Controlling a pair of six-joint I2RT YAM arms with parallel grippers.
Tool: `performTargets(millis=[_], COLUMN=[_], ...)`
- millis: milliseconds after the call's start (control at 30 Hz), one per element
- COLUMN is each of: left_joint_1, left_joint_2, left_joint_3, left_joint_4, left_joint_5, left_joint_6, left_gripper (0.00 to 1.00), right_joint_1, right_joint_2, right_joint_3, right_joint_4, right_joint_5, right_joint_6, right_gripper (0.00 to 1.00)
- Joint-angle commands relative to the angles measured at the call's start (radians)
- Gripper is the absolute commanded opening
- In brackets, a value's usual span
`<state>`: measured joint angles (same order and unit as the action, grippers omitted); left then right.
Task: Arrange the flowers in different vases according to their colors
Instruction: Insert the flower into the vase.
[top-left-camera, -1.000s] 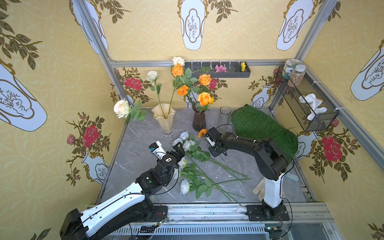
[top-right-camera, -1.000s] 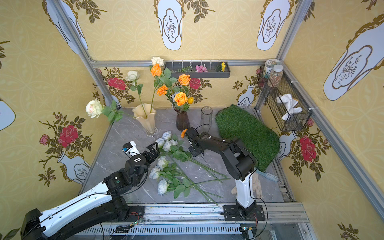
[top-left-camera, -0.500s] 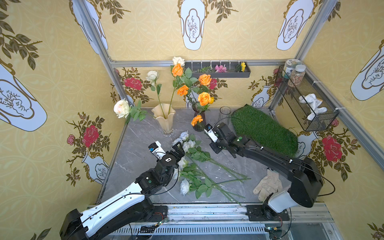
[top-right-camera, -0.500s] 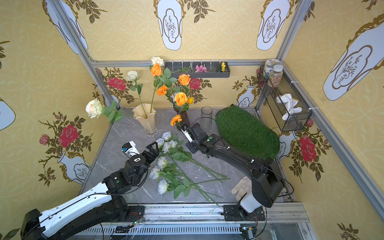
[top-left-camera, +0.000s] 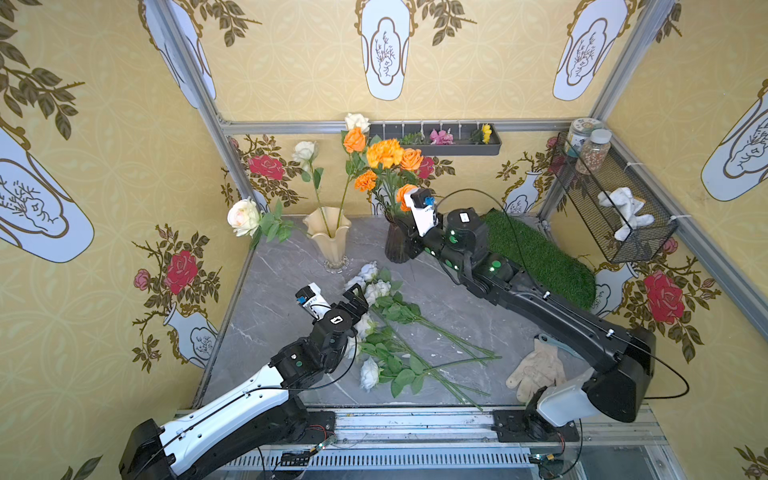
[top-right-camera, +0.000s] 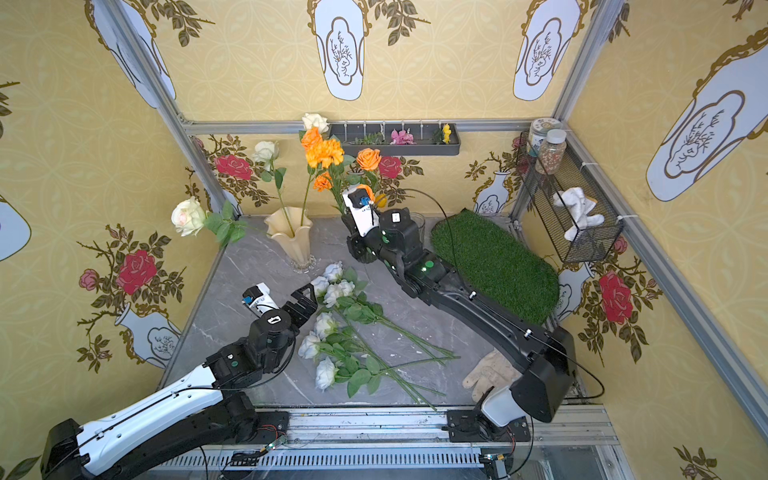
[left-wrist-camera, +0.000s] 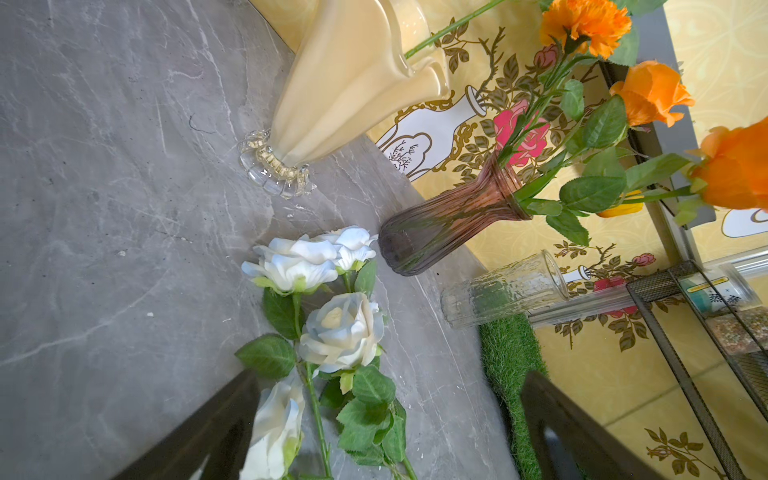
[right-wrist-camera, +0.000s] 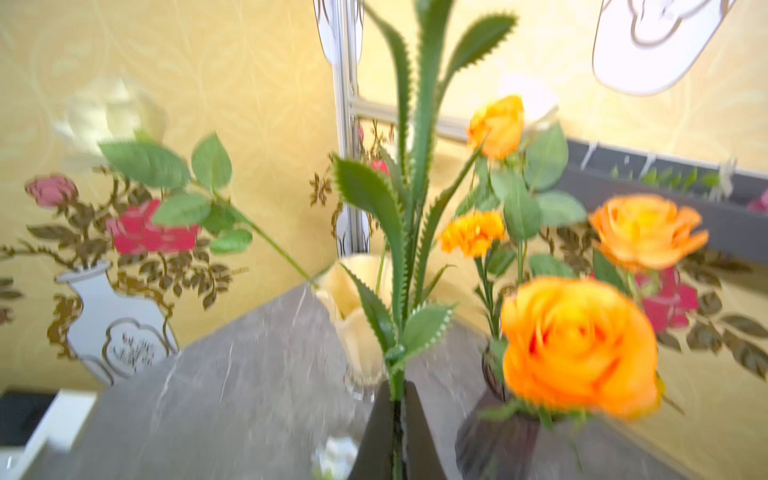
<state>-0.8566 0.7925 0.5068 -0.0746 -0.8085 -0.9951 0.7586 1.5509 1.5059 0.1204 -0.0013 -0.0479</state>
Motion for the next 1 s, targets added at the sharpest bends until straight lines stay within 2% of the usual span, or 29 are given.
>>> performTargets(millis=[0,267,500,733,967], left_joint_1=[0.001,0.002,0.004,0.008,0.010], left_joint_2=[0.002,0.009,0.033,0.053,0.072], left_joint_3=[-0.002,-0.002,0.008,0.013,0.024], left_joint_4=[0.006,0.018,0.030,0.046,0.046], left_joint_5=[-0.006,-0.005,-0.002,-0.003,-0.001], left_joint_6=[0.004,0.014,0.030,0.041,0.047], left_gripper=[1.00,1.00,1.00,1.00,1.00], right_joint_1=[-0.004,-0.025,-0.111,-0.188,-0.212], right_joint_2=[0.096,0.366,0.513,0.558,0.587], right_joint_3=[0.118,0.420,0.629,0.645,0.616], right_joint_4=[0.172,0.255,0.228,0.240,0.265], right_joint_5=[-0.026,-0.002,0.010,0.011,0.008], right_joint_6=[0.031,0.012,-0.013,-0.011,-0.005], right_gripper=[0.00,0.00,0.00,0.00,0.00])
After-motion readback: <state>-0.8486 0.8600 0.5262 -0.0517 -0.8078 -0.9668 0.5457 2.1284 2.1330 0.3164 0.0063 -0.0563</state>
